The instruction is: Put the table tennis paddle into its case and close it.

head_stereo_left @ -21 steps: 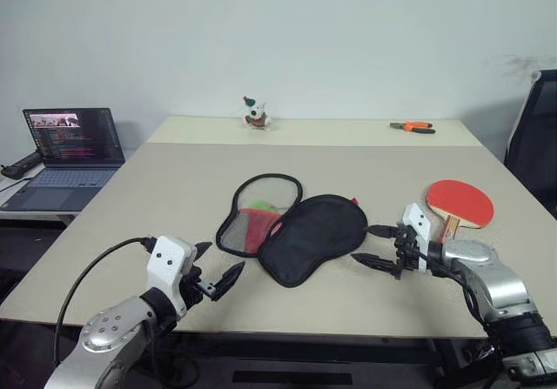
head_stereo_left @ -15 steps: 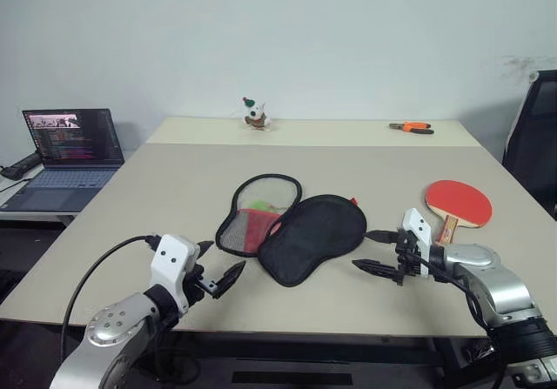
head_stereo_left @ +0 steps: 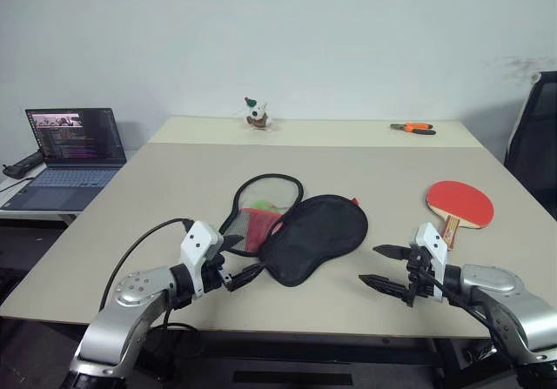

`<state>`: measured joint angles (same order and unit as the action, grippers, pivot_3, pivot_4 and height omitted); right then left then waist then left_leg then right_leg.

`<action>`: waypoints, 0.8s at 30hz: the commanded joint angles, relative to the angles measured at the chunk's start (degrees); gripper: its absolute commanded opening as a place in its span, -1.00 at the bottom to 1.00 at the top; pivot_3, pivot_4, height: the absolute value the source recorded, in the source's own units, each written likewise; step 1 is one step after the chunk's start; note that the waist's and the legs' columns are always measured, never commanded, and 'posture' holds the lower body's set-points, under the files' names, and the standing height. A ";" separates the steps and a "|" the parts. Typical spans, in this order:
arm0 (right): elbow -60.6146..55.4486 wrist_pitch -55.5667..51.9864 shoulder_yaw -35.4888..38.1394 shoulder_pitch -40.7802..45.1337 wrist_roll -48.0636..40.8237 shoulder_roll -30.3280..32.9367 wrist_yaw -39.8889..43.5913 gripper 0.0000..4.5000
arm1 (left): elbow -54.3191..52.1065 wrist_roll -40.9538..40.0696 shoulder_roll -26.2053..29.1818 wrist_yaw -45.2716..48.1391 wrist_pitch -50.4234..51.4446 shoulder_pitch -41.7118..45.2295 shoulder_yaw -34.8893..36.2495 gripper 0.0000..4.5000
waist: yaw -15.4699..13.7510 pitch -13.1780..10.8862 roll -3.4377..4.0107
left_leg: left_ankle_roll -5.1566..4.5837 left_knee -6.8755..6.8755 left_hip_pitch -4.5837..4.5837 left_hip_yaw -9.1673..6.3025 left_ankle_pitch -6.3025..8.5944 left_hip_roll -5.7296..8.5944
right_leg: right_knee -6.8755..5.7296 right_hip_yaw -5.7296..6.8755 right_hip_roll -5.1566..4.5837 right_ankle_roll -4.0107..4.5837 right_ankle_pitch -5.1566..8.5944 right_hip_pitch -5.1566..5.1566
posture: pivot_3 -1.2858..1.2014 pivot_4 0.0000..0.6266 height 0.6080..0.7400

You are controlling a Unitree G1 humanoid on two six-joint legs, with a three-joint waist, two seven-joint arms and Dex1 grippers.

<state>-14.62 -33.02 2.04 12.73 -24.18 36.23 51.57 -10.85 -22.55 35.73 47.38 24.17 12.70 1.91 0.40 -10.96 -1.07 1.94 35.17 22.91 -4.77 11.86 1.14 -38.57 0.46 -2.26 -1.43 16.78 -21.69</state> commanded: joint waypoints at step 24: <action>-12.69 -4.07 2.76 -2.72 -7.17 0.46 -6.54 0.99 | 36.58 17.09 -3.15 29.37 -30.56 22.23 -18.88 1.00 | 0.01 0.00 -0.01 | -0.03 0.00 0.04 -0.02 0.01 0.03 | -0.12 0.03 0.04 0.00 -0.01 -0.06 | 0.03 -0.52 1.00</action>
<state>-24.79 -38.01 3.60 9.93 -30.40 36.83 45.47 25.64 -5.60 32.81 75.97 -5.46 34.64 -17.08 0.41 -10.96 -1.09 1.91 35.18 22.95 -4.79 11.87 1.17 -38.69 0.49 -2.23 -1.43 16.77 -21.75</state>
